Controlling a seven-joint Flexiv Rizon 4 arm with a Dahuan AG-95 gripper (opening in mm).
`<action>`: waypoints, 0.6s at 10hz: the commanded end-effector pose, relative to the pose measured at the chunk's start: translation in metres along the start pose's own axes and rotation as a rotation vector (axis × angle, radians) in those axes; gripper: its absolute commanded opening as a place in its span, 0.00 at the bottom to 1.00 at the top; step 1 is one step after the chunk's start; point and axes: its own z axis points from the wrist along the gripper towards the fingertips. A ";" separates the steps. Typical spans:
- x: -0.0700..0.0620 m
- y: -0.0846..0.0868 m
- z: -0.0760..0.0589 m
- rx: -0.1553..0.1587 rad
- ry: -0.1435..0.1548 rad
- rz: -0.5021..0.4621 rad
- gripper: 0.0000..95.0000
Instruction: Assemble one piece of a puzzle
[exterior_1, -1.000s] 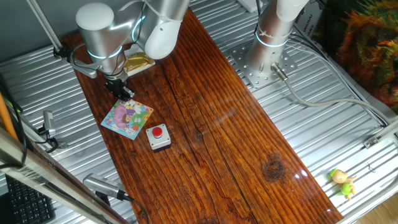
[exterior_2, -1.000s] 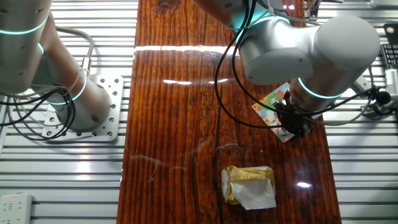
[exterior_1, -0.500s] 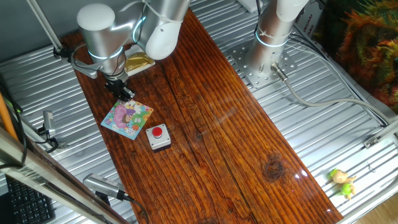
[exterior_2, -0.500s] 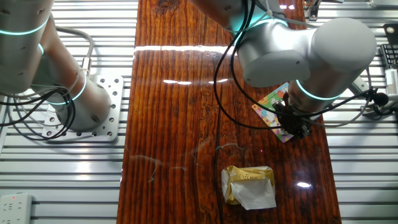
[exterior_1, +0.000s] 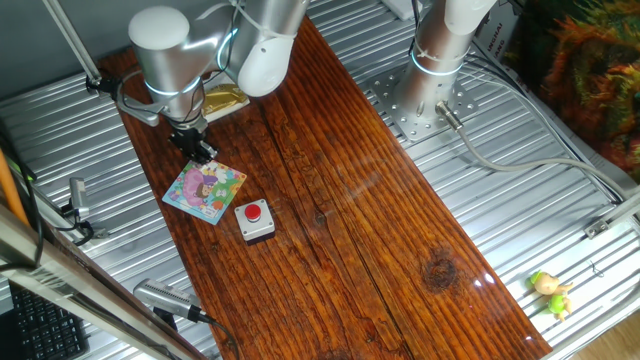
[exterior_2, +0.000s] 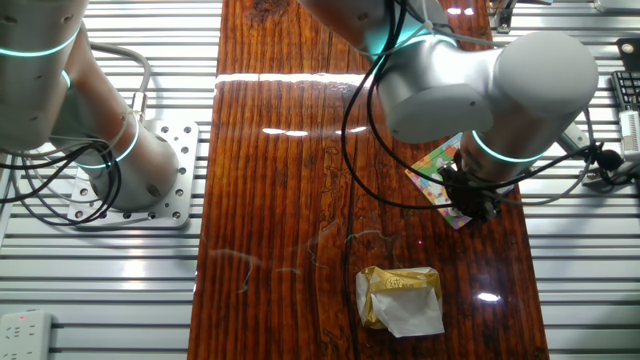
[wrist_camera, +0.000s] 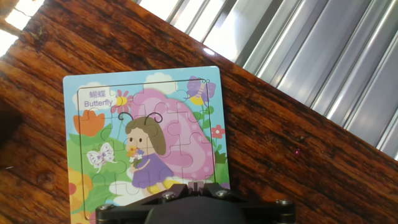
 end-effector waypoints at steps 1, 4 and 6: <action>0.000 0.000 0.000 0.002 0.001 0.000 0.00; 0.000 0.000 0.000 0.000 0.004 0.001 0.00; 0.000 0.000 -0.002 -0.004 0.009 0.003 0.00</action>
